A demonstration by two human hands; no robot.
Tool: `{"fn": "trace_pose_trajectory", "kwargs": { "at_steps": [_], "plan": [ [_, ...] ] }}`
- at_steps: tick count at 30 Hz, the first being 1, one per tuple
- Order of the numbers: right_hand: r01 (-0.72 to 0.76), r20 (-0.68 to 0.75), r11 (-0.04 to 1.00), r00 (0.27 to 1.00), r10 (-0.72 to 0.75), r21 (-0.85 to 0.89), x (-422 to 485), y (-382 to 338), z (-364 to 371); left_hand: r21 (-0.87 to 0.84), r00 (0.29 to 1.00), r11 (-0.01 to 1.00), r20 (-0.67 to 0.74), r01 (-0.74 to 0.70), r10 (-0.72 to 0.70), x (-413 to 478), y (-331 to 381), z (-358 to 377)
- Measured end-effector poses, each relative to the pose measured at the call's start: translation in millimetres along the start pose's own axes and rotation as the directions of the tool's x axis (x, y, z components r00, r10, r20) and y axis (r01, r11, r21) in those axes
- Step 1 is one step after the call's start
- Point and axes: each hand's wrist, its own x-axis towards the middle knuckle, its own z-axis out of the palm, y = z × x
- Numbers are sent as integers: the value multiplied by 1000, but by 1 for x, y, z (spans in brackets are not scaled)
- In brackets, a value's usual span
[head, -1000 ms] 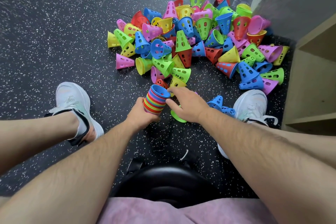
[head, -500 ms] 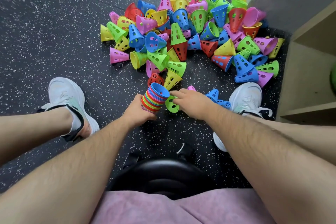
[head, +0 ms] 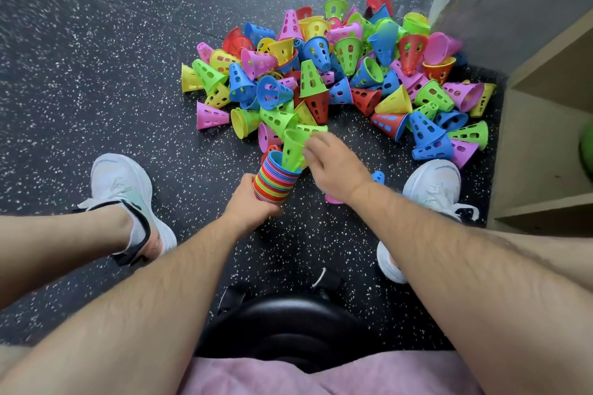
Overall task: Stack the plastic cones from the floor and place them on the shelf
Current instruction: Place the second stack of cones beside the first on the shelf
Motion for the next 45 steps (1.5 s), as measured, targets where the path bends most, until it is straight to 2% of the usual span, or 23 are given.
{"fn": "trace_pose_trajectory", "kwargs": {
  "at_steps": [3, 7, 11, 17, 23, 30, 33, 40, 45],
  "plan": [
    [6, 131, 999, 991, -11, 43, -4, -13, 2, -67, 999, 997, -31, -26, 24, -1, 18, 3],
    [-20, 106, 999, 994, 16, 40, 1, -22, -19, -143, 995, 986, -56, -88, 81, -2, 48, 0],
    [71, 131, 997, 989, -66, -35, 30, -33, -80, -205, 975, 956, -112, -209, 190, 0, 109, -21],
    [204, -59, 940, 972, -228, -274, 99, -52, -233, -258, 855, 816, -199, -518, 480, 13, 257, -69],
    [127, -286, 931, 930, -231, -341, 163, -63, -383, -303, 725, 667, -147, -681, 673, 36, 433, -122],
    [-65, -584, 929, 793, -172, -363, 163, -71, -496, -259, 567, 566, 77, -783, 820, 15, 576, -161],
    [-121, -686, 950, 719, -115, -286, 139, -77, -525, -247, 484, 509, 157, -825, 861, -5, 613, -172],
    [-240, -849, 953, 528, -30, -183, 60, -104, -576, -359, 263, 317, 193, -878, 945, -68, 672, -162],
    [-391, -899, 897, 437, -17, -206, 1, -133, -622, -480, 130, 230, 231, -847, 964, -114, 724, -141]
  ]
}}
